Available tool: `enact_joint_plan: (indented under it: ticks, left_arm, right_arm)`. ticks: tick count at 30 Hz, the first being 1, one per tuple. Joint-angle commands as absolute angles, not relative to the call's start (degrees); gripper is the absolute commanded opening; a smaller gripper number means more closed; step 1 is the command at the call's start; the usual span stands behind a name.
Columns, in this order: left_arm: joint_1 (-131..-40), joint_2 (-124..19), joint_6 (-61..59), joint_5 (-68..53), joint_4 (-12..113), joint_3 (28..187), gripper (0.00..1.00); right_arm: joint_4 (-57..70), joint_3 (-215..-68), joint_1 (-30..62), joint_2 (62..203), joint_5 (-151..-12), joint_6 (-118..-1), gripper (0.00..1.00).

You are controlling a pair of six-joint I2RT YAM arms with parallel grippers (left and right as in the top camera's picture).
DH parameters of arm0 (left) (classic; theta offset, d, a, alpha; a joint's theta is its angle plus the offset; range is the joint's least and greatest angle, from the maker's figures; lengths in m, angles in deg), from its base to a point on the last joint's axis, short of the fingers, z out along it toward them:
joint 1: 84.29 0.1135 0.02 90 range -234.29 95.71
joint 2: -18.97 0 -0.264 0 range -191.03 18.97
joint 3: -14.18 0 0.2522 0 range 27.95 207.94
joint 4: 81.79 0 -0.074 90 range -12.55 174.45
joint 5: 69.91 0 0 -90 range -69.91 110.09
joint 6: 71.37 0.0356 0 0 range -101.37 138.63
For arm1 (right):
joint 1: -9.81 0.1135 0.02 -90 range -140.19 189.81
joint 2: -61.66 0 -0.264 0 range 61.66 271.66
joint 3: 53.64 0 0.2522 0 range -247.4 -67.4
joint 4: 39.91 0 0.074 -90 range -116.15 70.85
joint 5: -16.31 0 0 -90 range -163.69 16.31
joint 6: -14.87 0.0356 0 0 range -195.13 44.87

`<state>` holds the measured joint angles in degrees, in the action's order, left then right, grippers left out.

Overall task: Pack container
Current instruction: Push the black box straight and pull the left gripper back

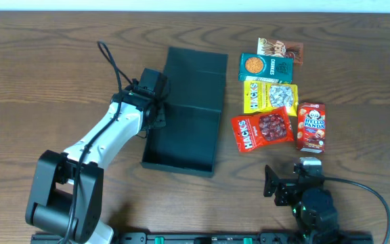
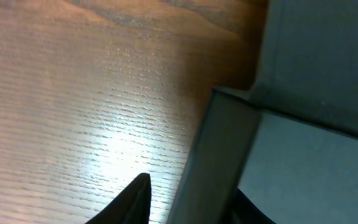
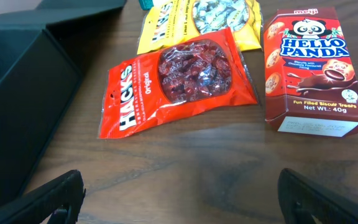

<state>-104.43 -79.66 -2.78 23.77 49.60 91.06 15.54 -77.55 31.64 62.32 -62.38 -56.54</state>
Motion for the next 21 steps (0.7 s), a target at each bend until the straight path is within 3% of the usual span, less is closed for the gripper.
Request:
enact_joint_plan:
  ticks: [1,5,9,14,21]
  left_arm:
    - [-104.38,-80.14,0.19,26.11,49.75,90.77,0.33]
    - [-104.38,-80.14,-1.86,26.11,50.36,90.77,0.34]
    - [-104.32,-80.14,-7.48,26.31,51.37,90.77,0.07]
    - [-104.01,-80.14,-13.12,26.26,52.59,90.77,0.06]
    - [-103.42,-80.14,-12.31,26.68,54.43,90.77,0.06]
  right_arm:
    - [15.59,-76.92,31.22,61.98,-62.13,-56.76,0.99]
    - [15.59,-76.92,31.22,61.98,-62.16,-56.76,0.99]
    - [15.59,-76.94,31.22,61.98,-62.13,-56.76,0.99]
    - [15.59,-76.94,31.22,61.98,-62.13,-56.76,0.99]
    - [15.59,-76.92,31.22,61.98,-62.13,-56.76,0.99]
